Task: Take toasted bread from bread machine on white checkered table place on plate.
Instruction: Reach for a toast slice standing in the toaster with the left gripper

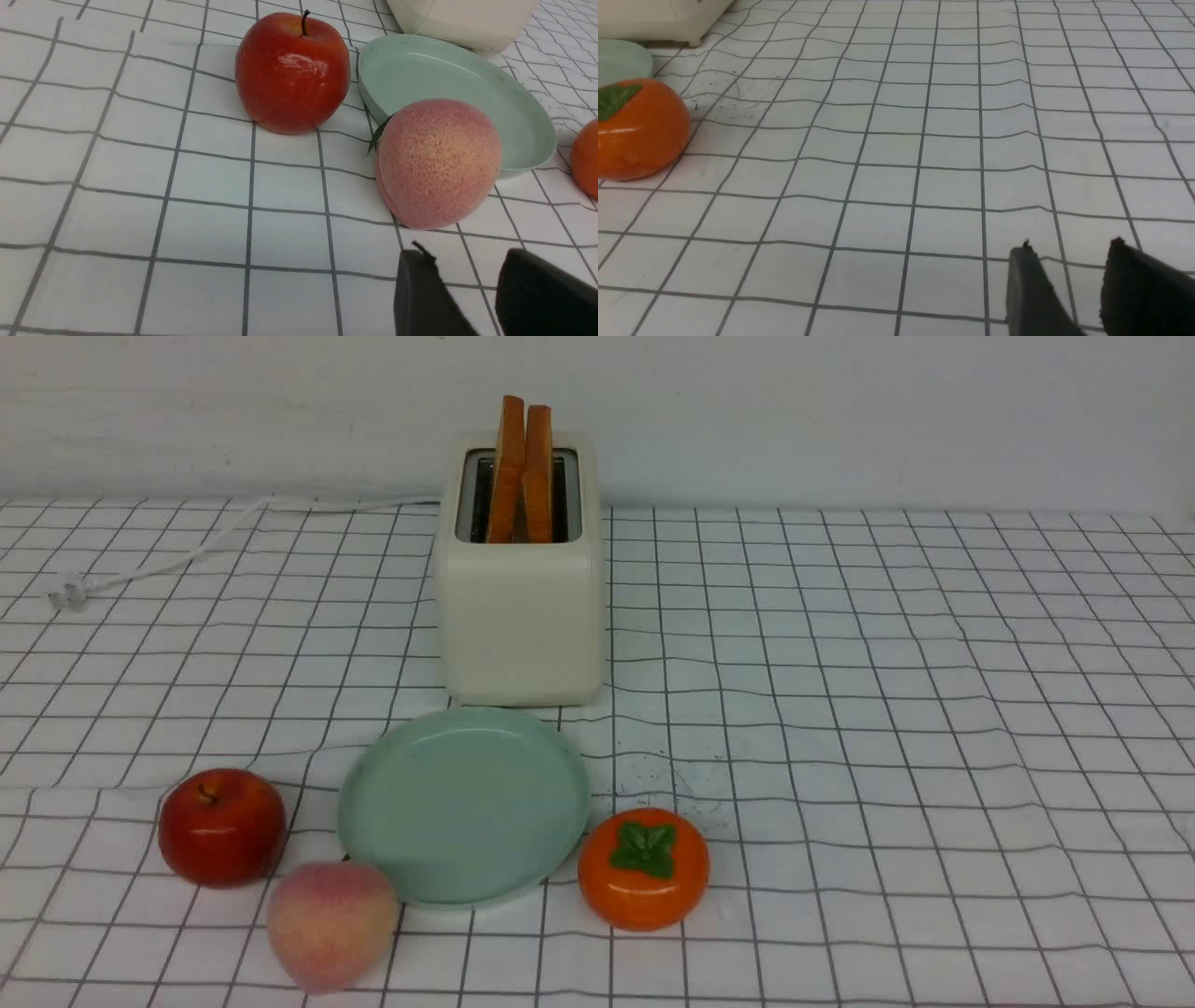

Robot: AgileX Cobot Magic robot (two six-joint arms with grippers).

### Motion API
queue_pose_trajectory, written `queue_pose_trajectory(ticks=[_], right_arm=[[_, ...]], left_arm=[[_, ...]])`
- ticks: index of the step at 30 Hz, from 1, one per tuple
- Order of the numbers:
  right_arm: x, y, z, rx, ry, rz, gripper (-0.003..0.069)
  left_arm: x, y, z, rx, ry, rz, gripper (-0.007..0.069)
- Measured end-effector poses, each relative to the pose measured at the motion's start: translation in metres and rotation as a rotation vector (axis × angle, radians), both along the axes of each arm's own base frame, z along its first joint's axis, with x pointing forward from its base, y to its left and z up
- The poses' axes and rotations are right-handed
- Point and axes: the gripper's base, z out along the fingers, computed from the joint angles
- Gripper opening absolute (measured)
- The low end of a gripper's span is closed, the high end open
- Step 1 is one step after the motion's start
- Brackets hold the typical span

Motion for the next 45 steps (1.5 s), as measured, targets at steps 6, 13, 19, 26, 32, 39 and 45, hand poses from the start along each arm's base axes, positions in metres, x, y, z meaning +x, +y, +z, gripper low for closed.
queue_pose_trajectory(ticks=[6, 13, 19, 26, 32, 39, 45], right_arm=[[0.0, 0.0, 0.0, 0.0, 0.0, 0.0, 0.024], [0.0, 0.0, 0.0, 0.0, 0.0, 0.0, 0.024], [0.0, 0.0, 0.0, 0.0, 0.0, 0.0, 0.024], [0.0, 0.0, 0.0, 0.0, 0.0, 0.0, 0.024], [0.0, 0.0, 0.0, 0.0, 0.0, 0.0, 0.024], [0.0, 0.0, 0.0, 0.0, 0.0, 0.0, 0.024], [0.0, 0.0, 0.0, 0.0, 0.0, 0.0, 0.024]], left_arm=[[0.0, 0.0, 0.0, 0.0, 0.0, 0.0, 0.0239], [0.0, 0.0, 0.0, 0.0, 0.0, 0.0, 0.0239], [0.0, 0.0, 0.0, 0.001, 0.0, 0.0, 0.0239], [0.0, 0.0, 0.0, 0.001, 0.0, 0.0, 0.0239], [0.0, 0.0, 0.0, 0.0, 0.0, 0.0, 0.0239], [0.0002, 0.0002, 0.0005, 0.002, -0.006, 0.002, 0.0239], [0.0029, 0.0022, 0.0097, -0.017, -0.109, 0.03, 0.0239]])
